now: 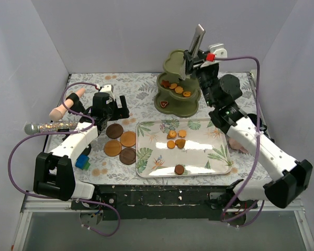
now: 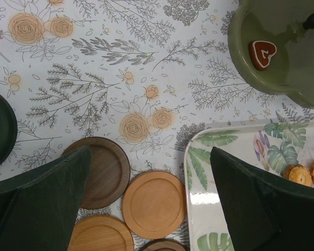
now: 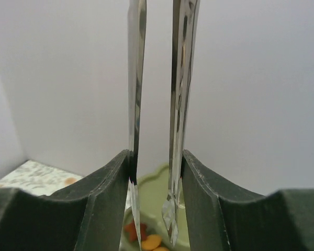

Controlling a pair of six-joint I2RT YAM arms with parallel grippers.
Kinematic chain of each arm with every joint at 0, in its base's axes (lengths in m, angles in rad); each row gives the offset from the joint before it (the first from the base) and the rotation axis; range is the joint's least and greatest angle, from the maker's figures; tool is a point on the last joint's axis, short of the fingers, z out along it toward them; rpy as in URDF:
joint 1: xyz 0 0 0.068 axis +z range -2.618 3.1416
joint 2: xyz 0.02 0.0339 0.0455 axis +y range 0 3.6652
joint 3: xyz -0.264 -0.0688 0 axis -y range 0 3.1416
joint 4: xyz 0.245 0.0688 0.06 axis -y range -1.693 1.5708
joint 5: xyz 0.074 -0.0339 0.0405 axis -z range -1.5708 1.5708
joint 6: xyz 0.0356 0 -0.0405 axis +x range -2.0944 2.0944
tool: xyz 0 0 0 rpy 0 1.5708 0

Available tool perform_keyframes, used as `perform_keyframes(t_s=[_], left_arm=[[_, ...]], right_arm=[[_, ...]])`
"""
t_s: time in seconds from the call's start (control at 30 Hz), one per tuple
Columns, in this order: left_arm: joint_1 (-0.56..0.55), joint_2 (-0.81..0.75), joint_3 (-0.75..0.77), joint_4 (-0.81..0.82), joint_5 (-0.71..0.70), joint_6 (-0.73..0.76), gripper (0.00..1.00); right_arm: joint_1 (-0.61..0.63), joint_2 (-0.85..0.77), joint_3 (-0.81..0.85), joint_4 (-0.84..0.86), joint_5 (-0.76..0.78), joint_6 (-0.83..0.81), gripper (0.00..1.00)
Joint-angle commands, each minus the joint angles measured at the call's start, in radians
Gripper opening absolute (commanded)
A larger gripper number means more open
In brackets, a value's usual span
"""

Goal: Serve the afternoon tea
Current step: Pick up the desert from the tray.

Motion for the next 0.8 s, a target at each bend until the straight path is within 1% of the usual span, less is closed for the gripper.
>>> perform_keyframes(t_s=[0.0,0.07,0.13,0.27,0.4,0.6,0.77], left_arm=[[0.002,-0.058,0.013,0.008,-0.015,0.008,0.98],[0.002,-0.059,0.011,0.009,-0.015,0.008,0.98],[0.002,-0.062,0.010,0.009,-0.013,0.006,0.98],[0.000,-0.062,0.010,0.012,-0.010,0.006,0.98],[0.002,-0.058,0.007,0.011,-0.006,0.003,0.98],[0.002,-0.045,0.007,0.011,-0.006,0.003,0.98],[0.002,-0.032,0.011,0.011,0.000,0.002,0.98]], right_arm=[[0.118,-0.122,-0.127,-0.001,0.138,-0.017,0.49],[0.171,-0.170,-0.204,-0.024,0.201,-0.017,0.49],[0.199,-0.210,-0.274,-0.064,0.222,0.023,0.51],[0.209,-0.265,-0.392,-0.147,0.215,0.107,0.53],[0.209,-0.309,-0.506,-0.191,0.166,0.197,0.55],[0.207,-0.346,-0.661,-0.168,0.120,0.279,0.58],[0.207,-0.351,-0.744,-0.104,0.123,0.265,0.61]])
